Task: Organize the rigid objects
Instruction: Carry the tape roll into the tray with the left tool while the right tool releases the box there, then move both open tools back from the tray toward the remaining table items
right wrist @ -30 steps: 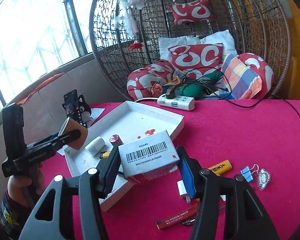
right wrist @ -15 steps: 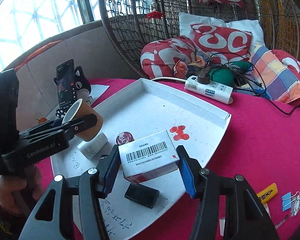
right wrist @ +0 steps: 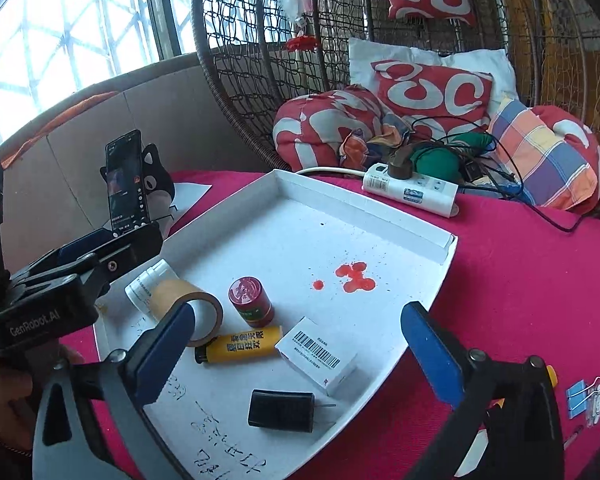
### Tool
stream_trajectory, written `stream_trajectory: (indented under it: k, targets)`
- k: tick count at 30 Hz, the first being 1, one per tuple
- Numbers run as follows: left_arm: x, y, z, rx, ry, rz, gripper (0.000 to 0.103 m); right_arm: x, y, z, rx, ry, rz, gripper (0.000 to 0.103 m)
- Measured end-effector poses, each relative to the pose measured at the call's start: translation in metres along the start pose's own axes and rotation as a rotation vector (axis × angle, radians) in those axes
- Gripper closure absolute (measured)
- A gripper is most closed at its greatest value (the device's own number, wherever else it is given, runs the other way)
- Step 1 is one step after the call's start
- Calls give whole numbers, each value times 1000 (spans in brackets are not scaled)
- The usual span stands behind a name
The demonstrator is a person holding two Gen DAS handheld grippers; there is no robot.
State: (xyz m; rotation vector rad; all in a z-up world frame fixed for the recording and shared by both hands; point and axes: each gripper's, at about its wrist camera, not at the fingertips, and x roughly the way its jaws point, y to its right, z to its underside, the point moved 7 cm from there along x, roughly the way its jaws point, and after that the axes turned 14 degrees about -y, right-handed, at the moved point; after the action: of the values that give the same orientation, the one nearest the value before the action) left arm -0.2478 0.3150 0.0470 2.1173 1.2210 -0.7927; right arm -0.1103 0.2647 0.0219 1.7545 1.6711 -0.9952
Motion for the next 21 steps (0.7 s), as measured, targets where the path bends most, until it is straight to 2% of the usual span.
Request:
stream_trajectory:
  k: [8, 21]
  targets:
    - [-14, 16, 4, 19, 15, 21, 0, -11, 12, 7, 32, 13, 40, 0]
    - [-13, 67, 17, 115, -21, 58, 0, -28, 54, 21, 124, 32, 106, 0]
